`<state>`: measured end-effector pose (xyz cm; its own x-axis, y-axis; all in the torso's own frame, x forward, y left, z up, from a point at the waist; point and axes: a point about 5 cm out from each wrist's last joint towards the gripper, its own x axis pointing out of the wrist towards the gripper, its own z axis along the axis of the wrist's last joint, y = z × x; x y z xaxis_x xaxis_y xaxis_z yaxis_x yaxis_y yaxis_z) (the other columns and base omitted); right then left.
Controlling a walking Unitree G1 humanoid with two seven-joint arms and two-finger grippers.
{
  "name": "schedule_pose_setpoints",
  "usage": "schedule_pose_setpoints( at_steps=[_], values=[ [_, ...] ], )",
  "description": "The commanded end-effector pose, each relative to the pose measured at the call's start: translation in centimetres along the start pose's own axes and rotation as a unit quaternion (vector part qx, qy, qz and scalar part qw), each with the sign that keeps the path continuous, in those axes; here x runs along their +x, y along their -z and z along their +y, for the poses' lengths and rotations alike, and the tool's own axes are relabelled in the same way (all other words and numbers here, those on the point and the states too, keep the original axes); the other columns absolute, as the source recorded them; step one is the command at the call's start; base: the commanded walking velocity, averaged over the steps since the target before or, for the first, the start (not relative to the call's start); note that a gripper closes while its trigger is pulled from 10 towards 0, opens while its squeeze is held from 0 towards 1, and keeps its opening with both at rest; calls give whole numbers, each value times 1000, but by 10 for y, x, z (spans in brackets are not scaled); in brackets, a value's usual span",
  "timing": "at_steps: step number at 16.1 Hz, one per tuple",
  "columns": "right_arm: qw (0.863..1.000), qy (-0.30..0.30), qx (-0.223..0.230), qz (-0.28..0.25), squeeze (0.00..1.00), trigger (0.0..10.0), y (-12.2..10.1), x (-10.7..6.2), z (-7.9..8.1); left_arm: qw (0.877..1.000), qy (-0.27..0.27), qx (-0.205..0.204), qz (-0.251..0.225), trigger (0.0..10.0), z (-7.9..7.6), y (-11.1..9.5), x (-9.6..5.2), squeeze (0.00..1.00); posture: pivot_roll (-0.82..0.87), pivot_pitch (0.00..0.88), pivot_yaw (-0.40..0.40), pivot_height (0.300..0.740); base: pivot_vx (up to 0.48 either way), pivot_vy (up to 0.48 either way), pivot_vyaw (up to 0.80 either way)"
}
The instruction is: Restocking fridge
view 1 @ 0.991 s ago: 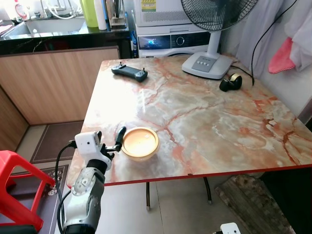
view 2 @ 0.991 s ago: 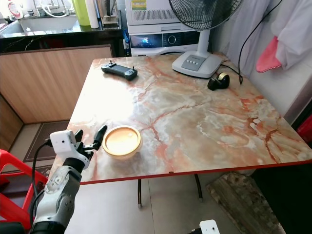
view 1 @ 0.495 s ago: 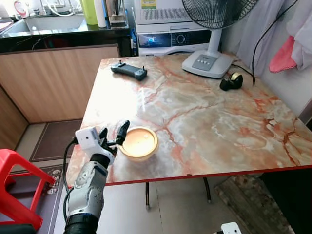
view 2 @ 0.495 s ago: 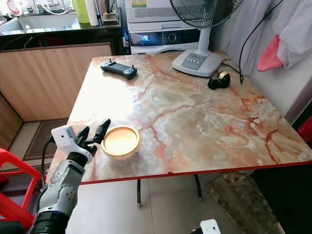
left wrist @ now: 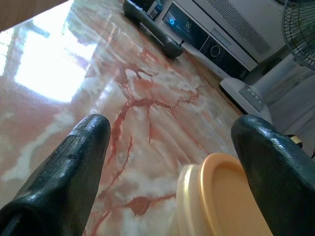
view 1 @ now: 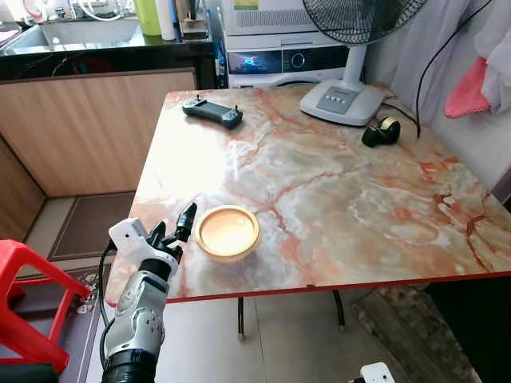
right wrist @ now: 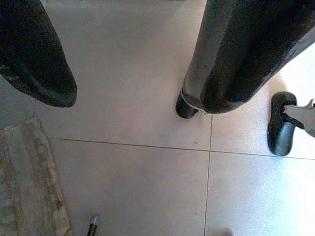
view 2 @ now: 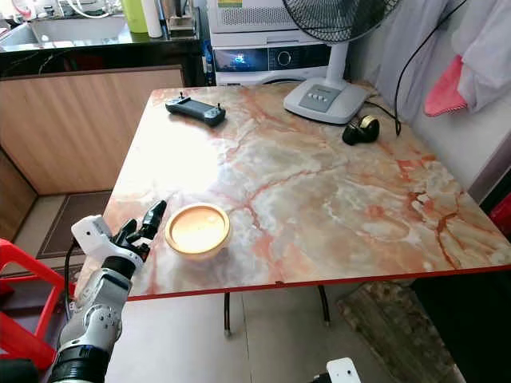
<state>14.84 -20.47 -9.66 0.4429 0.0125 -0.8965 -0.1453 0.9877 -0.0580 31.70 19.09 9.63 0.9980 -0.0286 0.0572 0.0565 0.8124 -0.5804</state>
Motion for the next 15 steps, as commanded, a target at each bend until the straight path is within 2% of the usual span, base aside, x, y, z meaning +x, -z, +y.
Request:
schedule_pose_setpoints(
  at_steps=[1, 3, 8, 15],
  values=[
    [1000, 0, -8, 1, 0, 10000, 0, 0, -1, 1000, -3, -7, 12, 10000, 4, 3, 2, 0, -16, 0, -19, 740, 0, 0, 0],
    [1000, -1, -14, 1, 0, 10000, 0, 0, -1, 999, 10, -21, 22, 10000, 3, 6, 3, 0, -19, 0, -24, 740, 0, 0, 0],
    [1000, 0, -21, 2, 0, 10000, -1, 0, -3, 997, 60, -15, 44, 10000, -12, 14, 11, 0, -23, 0, -26, 740, 0, 0, 0],
    [1000, -1, -28, 2, 0, 10000, -1, 0, -3, 994, 87, -20, 69, 10000, -20, 26, 11, 0, -27, 0, -29, 740, 0, 0, 0]
  ],
)
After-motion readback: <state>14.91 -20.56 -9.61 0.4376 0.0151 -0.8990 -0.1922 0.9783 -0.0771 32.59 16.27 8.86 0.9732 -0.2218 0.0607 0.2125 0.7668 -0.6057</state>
